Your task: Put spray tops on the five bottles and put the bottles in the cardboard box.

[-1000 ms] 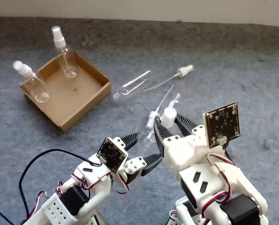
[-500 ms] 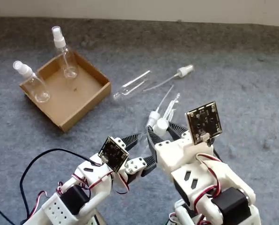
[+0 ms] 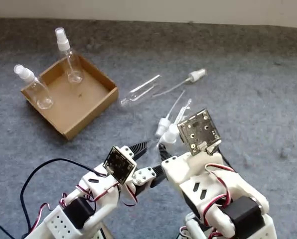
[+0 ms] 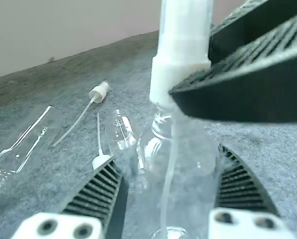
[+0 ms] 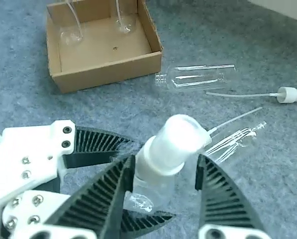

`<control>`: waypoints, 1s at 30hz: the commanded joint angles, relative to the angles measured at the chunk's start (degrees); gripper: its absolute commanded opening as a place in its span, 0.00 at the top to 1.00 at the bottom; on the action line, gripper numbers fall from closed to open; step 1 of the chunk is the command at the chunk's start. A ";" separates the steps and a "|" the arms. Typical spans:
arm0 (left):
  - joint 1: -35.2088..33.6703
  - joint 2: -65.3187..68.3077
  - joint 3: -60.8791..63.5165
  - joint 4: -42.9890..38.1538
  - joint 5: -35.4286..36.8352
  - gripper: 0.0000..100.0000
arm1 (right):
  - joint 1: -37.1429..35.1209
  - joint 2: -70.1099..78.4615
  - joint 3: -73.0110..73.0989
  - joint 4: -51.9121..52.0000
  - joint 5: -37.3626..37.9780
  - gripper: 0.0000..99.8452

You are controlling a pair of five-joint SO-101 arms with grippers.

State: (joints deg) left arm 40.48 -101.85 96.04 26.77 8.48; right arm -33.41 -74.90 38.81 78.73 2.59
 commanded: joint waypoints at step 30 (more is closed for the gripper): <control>-17.80 -1.01 0.75 -1.76 -5.54 0.96 | 37.05 -0.04 25.80 -20.62 8.44 0.82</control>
State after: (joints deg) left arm 26.24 -101.85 96.04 26.77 3.03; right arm 3.60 -74.81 61.41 62.02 10.15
